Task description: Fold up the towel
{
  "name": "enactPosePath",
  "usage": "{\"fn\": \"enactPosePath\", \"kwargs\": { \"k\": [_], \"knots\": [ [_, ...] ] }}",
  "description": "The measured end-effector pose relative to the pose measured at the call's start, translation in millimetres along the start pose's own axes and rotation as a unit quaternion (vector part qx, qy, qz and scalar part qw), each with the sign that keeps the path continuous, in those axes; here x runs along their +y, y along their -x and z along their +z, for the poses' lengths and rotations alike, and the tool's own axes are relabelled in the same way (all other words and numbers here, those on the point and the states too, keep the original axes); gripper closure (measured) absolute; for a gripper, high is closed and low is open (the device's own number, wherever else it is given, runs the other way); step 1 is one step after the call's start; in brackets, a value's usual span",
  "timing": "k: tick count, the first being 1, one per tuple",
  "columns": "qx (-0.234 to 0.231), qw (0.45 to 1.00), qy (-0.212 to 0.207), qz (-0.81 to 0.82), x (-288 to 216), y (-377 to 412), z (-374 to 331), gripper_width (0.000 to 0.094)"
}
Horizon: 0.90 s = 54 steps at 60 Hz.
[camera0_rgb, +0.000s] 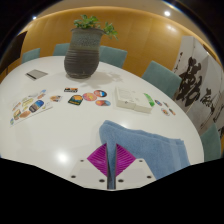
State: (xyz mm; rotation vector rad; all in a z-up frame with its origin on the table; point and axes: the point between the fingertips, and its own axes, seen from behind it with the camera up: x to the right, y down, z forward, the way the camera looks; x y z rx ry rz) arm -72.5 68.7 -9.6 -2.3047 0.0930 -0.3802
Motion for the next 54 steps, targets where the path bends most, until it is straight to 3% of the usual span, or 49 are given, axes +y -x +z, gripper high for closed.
{"fn": "enactPosePath", "kwargs": {
  "k": [4,11,18,22,30,41,45,52,54],
  "knots": [
    [-0.017,1.0,0.006,-0.002,-1.9,9.3,-4.6,0.0872],
    [-0.107,0.993,0.0,0.054,-20.9,46.5,-40.1,0.0877],
    [-0.196,0.973,-0.034,0.119,-63.0,66.7,-99.5,0.0876],
    [-0.224,0.962,-0.055,0.146,-84.0,52.7,-124.7,0.0875],
    [-0.23,0.957,-0.062,0.168,-89.6,-7.6,-128.0,0.0872],
    [-0.166,0.973,-0.027,0.159,-31.4,-104.9,-61.2,0.0848],
    [-0.14,0.981,-0.009,0.136,-8.1,-131.3,-38.5,0.0689],
    [-0.112,0.989,-0.002,0.093,11.2,-161.9,-30.2,0.0052],
    [-0.109,0.99,-0.006,0.085,10.0,-167.3,-36.7,0.006]
  ]
}}
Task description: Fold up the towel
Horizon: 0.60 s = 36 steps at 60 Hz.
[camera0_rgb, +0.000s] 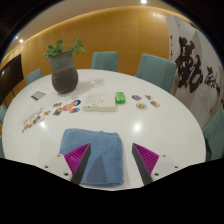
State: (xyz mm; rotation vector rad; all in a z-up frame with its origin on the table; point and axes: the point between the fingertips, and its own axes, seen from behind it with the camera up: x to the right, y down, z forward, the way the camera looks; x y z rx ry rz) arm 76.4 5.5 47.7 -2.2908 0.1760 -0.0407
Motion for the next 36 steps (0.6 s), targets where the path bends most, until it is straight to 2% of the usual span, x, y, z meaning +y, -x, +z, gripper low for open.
{"fn": "enactPosePath", "kwargs": {
  "k": [2,16,36],
  "knots": [
    [-0.003,1.0,-0.004,-0.008,-2.2,0.3,-9.6,0.0086],
    [-0.012,0.998,-0.026,-0.05,-4.8,26.4,-110.3,0.0082],
    [0.015,0.996,-0.062,-0.065,43.8,61.2,-291.2,0.0072]
  ]
}}
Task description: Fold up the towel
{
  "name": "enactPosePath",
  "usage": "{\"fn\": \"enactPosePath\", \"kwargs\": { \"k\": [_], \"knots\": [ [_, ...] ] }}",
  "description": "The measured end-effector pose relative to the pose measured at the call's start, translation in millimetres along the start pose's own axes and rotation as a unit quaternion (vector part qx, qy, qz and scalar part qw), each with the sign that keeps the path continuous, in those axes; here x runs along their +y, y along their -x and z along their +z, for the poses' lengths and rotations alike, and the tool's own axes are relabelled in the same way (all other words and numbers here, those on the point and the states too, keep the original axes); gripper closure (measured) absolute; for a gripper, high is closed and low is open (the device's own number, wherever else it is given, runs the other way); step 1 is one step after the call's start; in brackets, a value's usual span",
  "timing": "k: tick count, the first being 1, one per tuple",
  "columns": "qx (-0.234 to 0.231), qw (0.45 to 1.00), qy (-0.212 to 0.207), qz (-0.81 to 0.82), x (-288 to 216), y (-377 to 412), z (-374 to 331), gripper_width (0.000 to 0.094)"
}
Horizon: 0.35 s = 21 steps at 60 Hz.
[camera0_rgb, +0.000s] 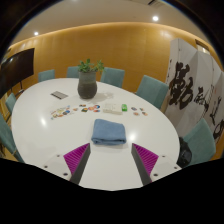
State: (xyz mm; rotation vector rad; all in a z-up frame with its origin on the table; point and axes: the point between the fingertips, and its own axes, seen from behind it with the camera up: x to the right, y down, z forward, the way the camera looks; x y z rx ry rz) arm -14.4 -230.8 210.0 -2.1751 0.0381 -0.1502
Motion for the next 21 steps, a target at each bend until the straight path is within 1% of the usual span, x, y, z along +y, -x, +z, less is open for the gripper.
{"fn": "enactPosePath", "kwargs": {
  "k": [9,15,21],
  "knots": [
    [-0.007,1.0,-0.002,-0.005,22.8,19.2,-64.2,0.007],
    [-0.011,1.0,-0.003,-0.004,32.3,26.0,-90.3,0.007],
    [-0.01,1.0,-0.015,-0.003,30.9,27.4,-107.6,0.0069]
  ]
}}
